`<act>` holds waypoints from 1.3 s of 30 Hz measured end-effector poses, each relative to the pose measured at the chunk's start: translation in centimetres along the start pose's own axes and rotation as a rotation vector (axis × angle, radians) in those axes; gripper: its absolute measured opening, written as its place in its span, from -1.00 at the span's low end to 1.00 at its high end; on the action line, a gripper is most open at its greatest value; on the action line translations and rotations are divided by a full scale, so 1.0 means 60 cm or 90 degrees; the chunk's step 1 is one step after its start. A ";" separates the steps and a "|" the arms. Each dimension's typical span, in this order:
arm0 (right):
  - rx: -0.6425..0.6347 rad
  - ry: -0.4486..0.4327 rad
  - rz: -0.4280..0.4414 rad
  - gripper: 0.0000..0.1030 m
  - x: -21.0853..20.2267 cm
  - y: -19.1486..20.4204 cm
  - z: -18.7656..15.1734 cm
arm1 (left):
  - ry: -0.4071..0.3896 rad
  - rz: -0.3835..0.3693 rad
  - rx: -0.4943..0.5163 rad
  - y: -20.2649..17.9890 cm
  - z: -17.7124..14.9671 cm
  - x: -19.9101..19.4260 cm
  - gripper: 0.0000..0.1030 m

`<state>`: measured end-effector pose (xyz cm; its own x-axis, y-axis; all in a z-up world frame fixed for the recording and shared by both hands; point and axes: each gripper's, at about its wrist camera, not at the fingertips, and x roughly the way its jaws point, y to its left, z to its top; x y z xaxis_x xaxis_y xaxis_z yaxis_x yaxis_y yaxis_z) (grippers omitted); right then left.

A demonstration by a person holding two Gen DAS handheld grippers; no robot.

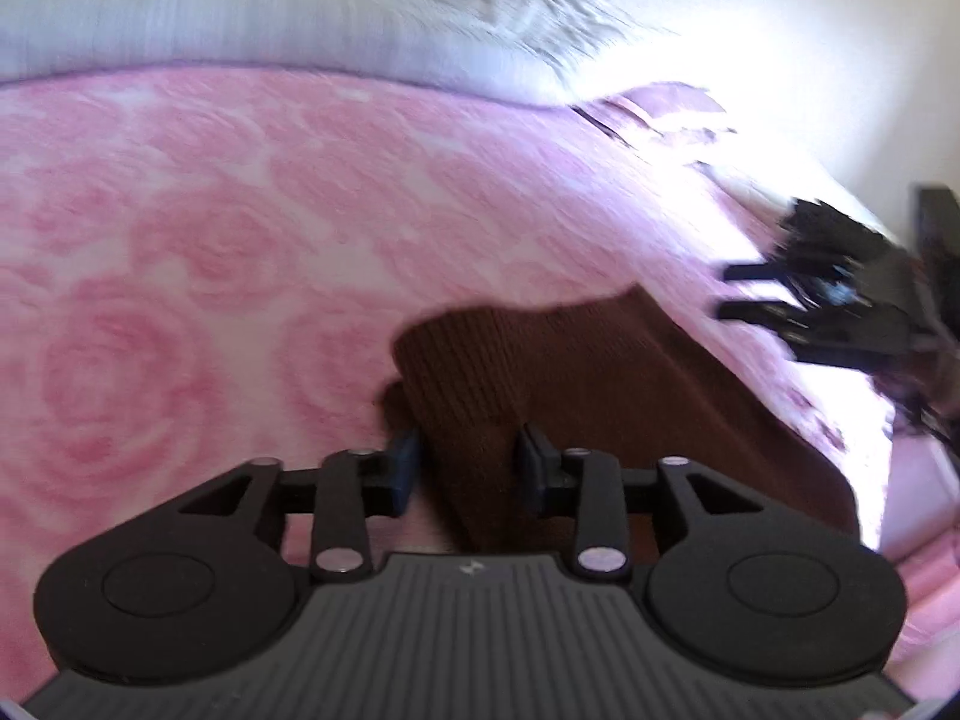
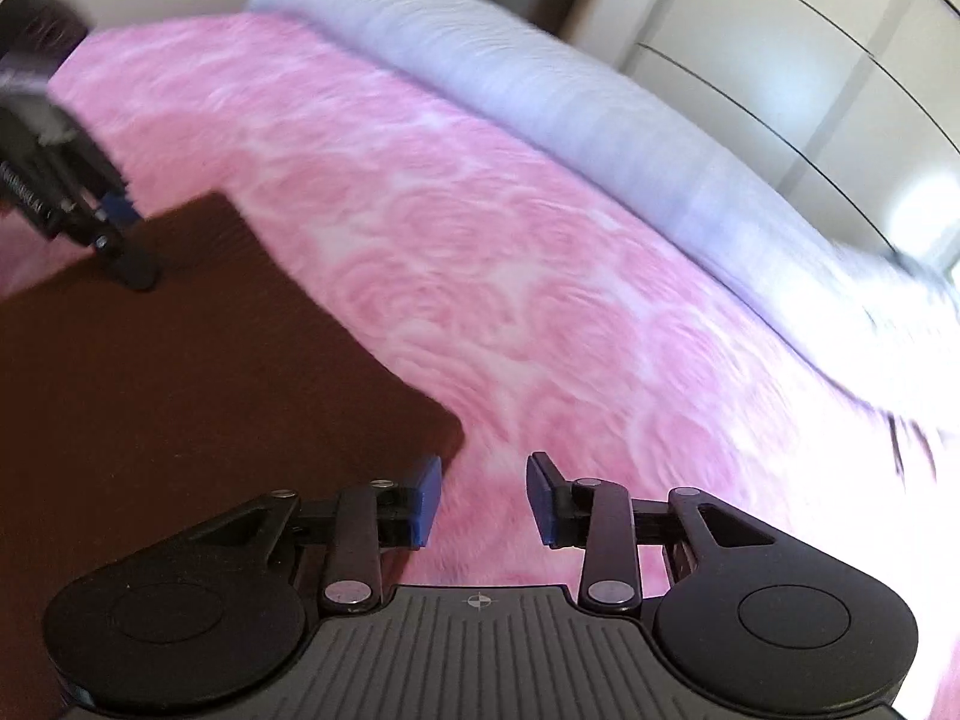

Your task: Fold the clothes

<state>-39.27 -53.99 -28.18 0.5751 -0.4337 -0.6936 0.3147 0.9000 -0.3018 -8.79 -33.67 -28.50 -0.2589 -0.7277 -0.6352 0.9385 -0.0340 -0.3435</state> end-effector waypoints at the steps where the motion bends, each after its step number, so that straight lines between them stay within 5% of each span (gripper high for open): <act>1: 0.023 -0.011 0.007 -0.30 -0.020 0.000 -0.004 | -0.009 0.014 0.000 -0.001 0.001 -0.010 -0.38; 6: 0.129 -0.071 0.069 -0.27 -0.109 0.043 -0.042 | -0.045 0.003 0.043 -0.046 -0.015 -0.071 -0.39; 10: 0.193 -0.077 0.100 -0.27 -0.138 0.089 -0.092 | -0.013 -0.029 0.095 -0.089 -0.043 -0.065 -0.38; 13: 0.239 -0.045 0.093 -0.27 -0.139 0.102 -0.143 | 0.034 -0.015 0.127 -0.099 -0.067 -0.030 -0.36; 17: 0.278 -0.033 0.054 -0.25 -0.156 0.092 -0.192 | 0.032 -0.002 0.138 -0.096 -0.067 -0.025 -0.34; 23: 0.125 -0.034 -0.012 -0.19 -0.235 0.155 -0.192 | -0.009 0.047 0.262 -0.147 -0.082 -0.100 -0.34; 29: -0.092 -0.033 -0.068 0.04 -0.268 0.240 -0.199 | -0.065 0.016 0.573 -0.244 -0.200 -0.184 0.09; 33: -0.163 -0.030 -0.092 0.05 -0.254 0.248 -0.194 | -0.033 0.072 0.748 -0.282 -0.270 -0.156 0.15; 39: -0.270 -0.026 -0.127 0.04 -0.233 0.262 -0.187 | 0.004 0.188 0.925 -0.296 -0.306 -0.078 -0.15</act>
<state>-50.84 -33.27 -30.53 0.5664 -0.5937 -0.5716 0.0908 0.7343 -0.6727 -28.43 -17.07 -32.10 -0.0205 -0.8273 -0.5614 0.3566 -0.5306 0.7689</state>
